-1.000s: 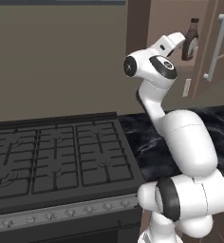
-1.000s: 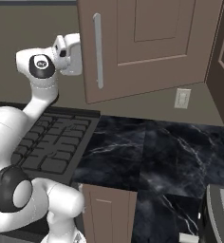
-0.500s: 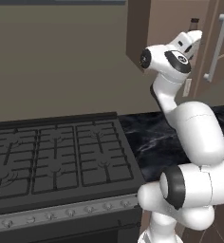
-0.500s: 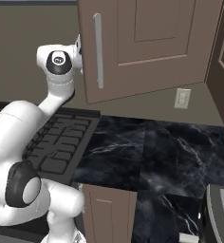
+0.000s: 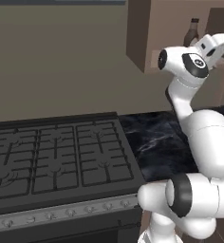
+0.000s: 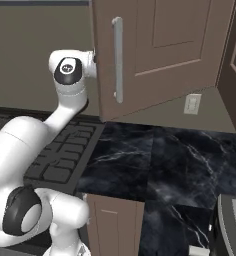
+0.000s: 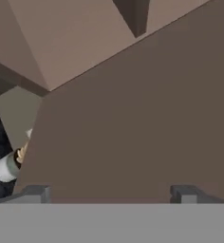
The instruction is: The dining table condiment station is running low on syrup bottle. Refill the condiment station by opening the cabinet and taking the syrup bottle from the cabinet and placing it on the dining table.
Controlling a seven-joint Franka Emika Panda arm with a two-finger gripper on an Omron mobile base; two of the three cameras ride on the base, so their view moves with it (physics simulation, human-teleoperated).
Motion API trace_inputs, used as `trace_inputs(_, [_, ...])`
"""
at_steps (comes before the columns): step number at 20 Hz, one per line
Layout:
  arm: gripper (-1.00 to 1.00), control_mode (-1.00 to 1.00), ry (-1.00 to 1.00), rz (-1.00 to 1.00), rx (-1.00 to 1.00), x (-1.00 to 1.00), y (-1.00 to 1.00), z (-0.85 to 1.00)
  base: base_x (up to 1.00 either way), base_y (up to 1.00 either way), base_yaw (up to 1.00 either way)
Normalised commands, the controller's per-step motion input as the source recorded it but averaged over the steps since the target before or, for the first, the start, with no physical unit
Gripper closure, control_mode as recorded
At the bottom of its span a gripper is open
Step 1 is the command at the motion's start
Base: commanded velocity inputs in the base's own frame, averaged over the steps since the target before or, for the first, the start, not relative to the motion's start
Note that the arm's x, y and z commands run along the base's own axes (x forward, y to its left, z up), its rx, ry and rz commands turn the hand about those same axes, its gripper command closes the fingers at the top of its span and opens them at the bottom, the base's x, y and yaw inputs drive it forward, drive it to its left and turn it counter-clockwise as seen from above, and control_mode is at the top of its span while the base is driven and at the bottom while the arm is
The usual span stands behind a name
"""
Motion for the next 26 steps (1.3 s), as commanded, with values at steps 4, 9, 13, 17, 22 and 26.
trace_inputs(4, [-1.0,-1.0,-0.01,-0.22,0.0,-0.77,-0.65,0.0,0.0,0.0,0.0])
trace_inputs(9, [-1.0,-1.0,0.0,-0.21,0.0,-0.48,-0.82,0.0,0.0,0.0,0.0])
trace_inputs(13, [-1.0,-1.0,0.0,-0.17,0.0,-0.31,-0.83,0.0,0.0,0.0,0.0])
trace_inputs(17, [-1.0,-1.0,0.0,-0.12,0.0,-0.09,-0.64,0.0,0.0,0.0,0.0])
trace_inputs(22, [-1.0,-1.0,0.0,-0.01,0.0,0.01,-0.35,-0.08,0.0,0.0,0.0])
trace_inputs(26, [-1.0,-1.0,0.0,0.0,0.0,0.0,-0.17,-0.06,0.0,0.0,0.0])
